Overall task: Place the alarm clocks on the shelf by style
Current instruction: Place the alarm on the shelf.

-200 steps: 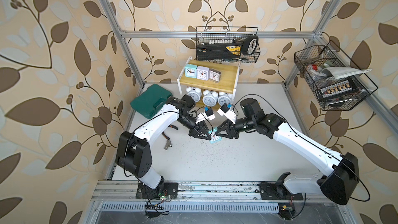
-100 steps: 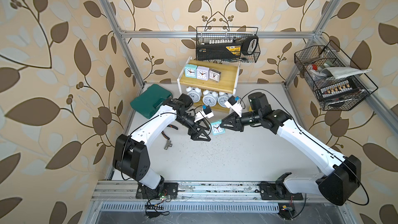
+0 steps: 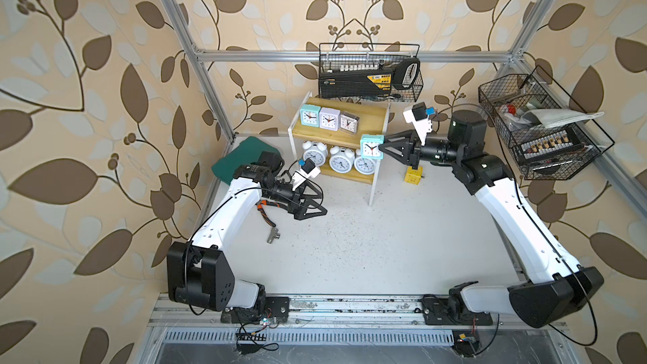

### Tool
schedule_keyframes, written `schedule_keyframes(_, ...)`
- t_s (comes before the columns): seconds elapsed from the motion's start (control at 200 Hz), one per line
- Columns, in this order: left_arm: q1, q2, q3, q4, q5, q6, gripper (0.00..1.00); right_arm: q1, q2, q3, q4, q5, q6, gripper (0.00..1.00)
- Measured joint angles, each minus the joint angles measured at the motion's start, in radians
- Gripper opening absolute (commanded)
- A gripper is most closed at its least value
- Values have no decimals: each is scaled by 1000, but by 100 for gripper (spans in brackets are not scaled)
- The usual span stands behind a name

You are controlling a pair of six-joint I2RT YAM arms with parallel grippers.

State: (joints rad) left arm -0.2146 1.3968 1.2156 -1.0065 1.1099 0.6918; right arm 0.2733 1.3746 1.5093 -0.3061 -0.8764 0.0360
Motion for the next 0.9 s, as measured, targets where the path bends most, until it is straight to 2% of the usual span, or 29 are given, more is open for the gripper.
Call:
schedule_keyframes(0.16, 33, -21, -27, 14, 20, -15, 99, -3, 98, 60, 88, -48, -11, 15)
schedule_keyframes(0.515, 131, -23, -59, 17, 75, -19, 99, -77, 159, 57, 303, -90, -18, 16)
schedule_keyframes(0.9, 170, -23, -59, 14, 122, -17, 99, -111, 257, 57, 318, -93, -12, 18)
